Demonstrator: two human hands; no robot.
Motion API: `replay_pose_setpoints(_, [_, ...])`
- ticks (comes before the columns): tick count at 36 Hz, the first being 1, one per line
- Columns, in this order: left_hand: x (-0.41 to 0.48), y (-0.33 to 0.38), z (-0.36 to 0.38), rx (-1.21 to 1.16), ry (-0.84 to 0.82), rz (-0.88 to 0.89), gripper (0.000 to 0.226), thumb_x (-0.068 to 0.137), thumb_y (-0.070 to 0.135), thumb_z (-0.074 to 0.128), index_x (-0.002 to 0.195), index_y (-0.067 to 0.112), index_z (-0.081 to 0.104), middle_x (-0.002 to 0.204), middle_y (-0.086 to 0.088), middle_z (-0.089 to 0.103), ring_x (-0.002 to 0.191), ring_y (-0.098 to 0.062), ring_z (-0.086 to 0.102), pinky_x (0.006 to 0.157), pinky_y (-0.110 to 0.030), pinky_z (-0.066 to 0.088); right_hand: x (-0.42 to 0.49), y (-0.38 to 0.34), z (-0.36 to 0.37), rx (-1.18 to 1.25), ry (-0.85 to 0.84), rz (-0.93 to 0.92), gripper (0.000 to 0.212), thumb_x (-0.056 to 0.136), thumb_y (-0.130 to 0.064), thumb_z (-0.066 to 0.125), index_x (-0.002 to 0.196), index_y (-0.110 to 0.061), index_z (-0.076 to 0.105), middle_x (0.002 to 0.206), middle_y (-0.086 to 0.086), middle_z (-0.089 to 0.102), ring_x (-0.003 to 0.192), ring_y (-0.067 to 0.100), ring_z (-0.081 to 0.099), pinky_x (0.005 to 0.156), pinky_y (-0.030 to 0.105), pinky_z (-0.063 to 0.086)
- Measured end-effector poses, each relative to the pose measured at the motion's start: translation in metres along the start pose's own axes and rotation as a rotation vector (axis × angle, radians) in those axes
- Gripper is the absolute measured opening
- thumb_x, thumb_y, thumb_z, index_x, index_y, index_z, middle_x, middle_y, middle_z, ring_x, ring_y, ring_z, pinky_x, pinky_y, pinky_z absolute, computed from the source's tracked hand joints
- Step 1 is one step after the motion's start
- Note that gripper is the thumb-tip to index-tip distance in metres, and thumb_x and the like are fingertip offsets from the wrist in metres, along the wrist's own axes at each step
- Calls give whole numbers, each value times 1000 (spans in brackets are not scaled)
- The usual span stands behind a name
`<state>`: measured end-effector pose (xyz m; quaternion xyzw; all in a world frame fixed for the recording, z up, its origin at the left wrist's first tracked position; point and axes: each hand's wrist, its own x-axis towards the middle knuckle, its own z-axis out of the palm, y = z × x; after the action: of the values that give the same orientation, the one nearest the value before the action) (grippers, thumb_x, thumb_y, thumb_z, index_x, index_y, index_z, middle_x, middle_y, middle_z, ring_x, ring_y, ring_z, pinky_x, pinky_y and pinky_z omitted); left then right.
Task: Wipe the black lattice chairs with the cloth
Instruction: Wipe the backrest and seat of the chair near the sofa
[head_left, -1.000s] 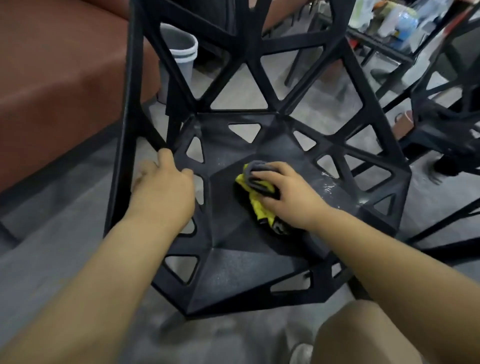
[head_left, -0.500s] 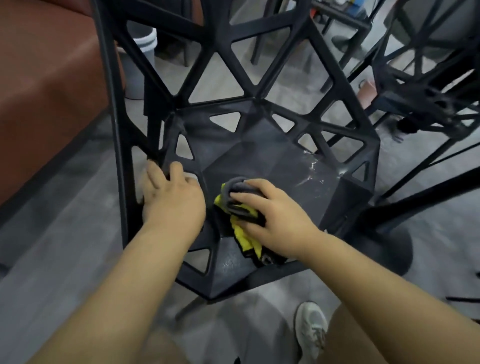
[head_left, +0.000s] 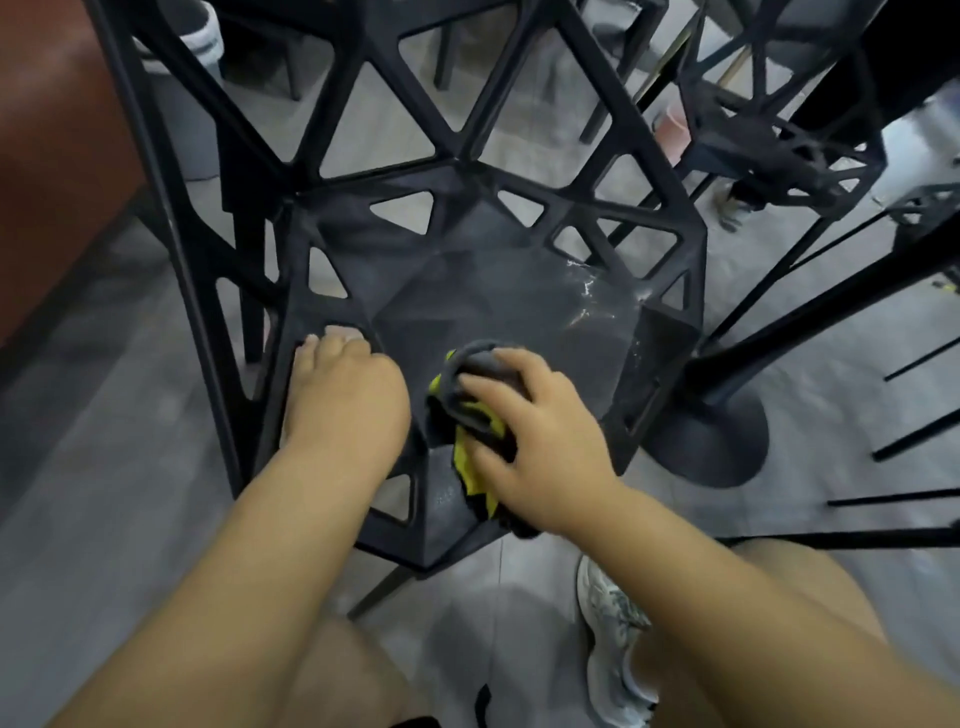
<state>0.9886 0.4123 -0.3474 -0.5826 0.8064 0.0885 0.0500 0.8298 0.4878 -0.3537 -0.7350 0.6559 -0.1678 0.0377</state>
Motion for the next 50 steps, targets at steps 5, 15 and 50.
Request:
replay_pose_setpoints(5, [-1,-5,-1,5,13,46,33,91,12,41,118,5,59,126,-11,47,126,-28,33,114,-40,18,-16,28,-15,87,-26,-145,46,79,-28,65,123,-15,63,130,12,50,116,31,53,96,41,46])
replay_pose_setpoints(15, [1,-6,3,-132,124,7,23,91,10,46,107,0,58,113,-16,52,110,-33,46,98,-38,33,36,77,-30,-160,62,684,47,85,-40,54,131,-32,51,134,-1,36,114,30,46,90,39,45])
replay_pose_setpoints(50, [68,89,28,-295,236,-306,47,97,35,37,138,13,42,146,-7,33,132,-26,29,111,-34,20,166,179,-13,-115,-153,-128,42,89,-24,58,131,-26,53,143,1,34,113,34,41,92,44,45])
